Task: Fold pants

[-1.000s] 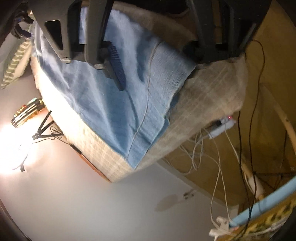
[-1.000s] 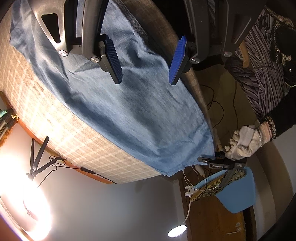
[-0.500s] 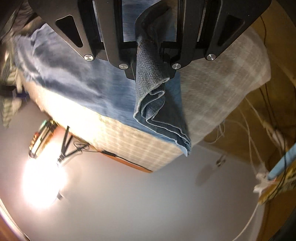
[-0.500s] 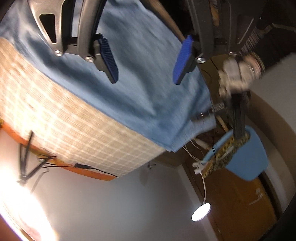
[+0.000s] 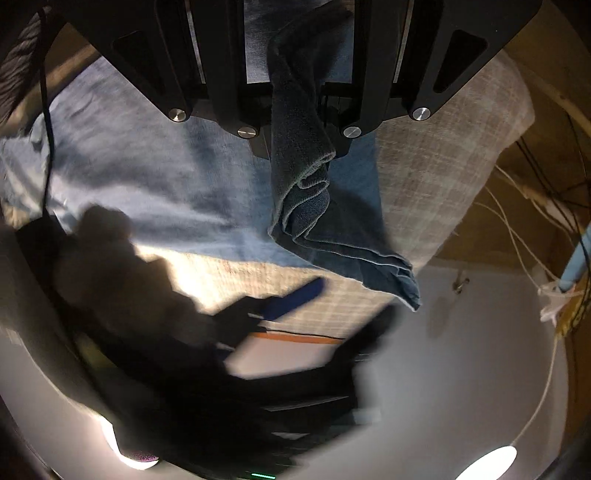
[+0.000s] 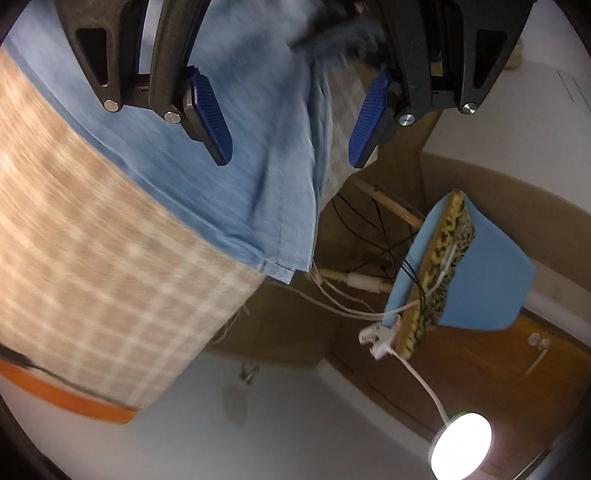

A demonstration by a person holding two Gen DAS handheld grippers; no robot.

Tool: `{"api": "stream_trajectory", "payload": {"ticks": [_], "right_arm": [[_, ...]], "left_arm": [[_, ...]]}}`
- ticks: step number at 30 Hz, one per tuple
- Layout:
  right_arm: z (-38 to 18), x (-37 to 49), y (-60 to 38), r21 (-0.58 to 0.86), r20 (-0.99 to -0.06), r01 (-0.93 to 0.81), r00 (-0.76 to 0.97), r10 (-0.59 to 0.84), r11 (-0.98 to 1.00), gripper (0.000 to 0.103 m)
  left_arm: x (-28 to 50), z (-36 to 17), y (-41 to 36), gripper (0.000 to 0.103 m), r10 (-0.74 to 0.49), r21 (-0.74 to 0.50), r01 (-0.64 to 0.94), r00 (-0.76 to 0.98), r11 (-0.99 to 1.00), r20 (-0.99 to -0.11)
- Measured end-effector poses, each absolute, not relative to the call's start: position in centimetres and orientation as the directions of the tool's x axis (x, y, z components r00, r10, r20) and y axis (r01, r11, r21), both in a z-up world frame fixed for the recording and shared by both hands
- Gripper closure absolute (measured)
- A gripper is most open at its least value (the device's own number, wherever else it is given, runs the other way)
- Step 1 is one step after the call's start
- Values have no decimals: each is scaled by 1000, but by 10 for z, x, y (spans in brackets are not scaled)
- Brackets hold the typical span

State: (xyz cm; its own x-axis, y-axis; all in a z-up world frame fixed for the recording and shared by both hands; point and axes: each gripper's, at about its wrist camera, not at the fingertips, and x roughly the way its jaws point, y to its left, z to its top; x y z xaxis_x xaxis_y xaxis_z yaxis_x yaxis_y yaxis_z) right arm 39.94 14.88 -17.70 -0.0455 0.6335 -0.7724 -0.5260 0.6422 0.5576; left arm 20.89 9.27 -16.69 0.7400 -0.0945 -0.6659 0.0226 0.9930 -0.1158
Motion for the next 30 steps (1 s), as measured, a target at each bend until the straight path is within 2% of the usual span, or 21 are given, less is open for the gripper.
{"api": "stream_trajectory", "payload": {"ticks": [5,10,15,17,18,20,21,24,26,30], "right_arm": [[-181,401,195,468,-833,-607,-60,550,642,35],[-194,397,221,242,-940,-686,9,340,687,35],[-202,391,234,132,-969,-730,46,241,670,37],[-205,386,238,72,-977,-751,78,197,657,56],[-207,386,239,63,-979,-757,79,187,651,78],[-206,391,233,94,-976,-739,64,208,667,85],[-203,393,228,102,-972,-731,71,224,674,96],[-187,398,207,174,-949,-690,73,307,703,97],[-173,403,190,223,-929,-657,81,362,720,98],[-141,406,162,298,-880,-607,124,458,737,98]], "left_arm": [[214,-172,79,91,-81,-68,47,736,997,-672],[214,-172,76,91,-79,-55,56,738,997,-671],[209,-172,77,91,-76,-51,56,736,997,-672],[209,-170,76,91,-78,-55,56,738,997,-670],[208,-170,76,91,-78,-56,55,740,997,-669],[205,-167,77,91,-87,-67,57,742,996,-665],[205,-165,78,91,-95,-76,60,744,995,-661],[201,-150,84,91,-144,-134,75,757,988,-637],[199,-133,95,92,-206,-222,85,771,971,-603],[193,-101,101,93,-250,-279,112,812,954,-528]]}}
